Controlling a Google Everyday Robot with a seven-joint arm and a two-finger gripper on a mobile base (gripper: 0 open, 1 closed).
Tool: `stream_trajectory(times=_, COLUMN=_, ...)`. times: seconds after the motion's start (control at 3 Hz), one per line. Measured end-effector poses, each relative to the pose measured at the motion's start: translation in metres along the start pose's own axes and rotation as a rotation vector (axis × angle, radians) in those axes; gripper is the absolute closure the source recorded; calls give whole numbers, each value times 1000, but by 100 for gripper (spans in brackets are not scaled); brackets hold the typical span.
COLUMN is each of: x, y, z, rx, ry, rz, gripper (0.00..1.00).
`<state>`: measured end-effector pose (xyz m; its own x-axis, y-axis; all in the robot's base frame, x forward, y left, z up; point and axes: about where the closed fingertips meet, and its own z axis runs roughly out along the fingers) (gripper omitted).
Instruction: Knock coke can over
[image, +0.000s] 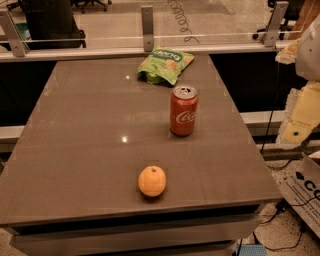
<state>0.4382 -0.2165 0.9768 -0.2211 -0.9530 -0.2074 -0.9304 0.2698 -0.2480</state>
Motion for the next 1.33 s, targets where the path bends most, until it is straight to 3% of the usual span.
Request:
stream_trajectory(times=0.33, x=0, y=0, z=0, rx=0, ry=0, rz=0, gripper=0)
stream_trajectory(times=0.67, x=-8, y=6, z=15, rx=-30, ry=-78, rz=29, gripper=0)
stream_trajectory(times=1.33, x=-68, y=12, z=64, rx=-115, ry=-407, rz=90, gripper=0)
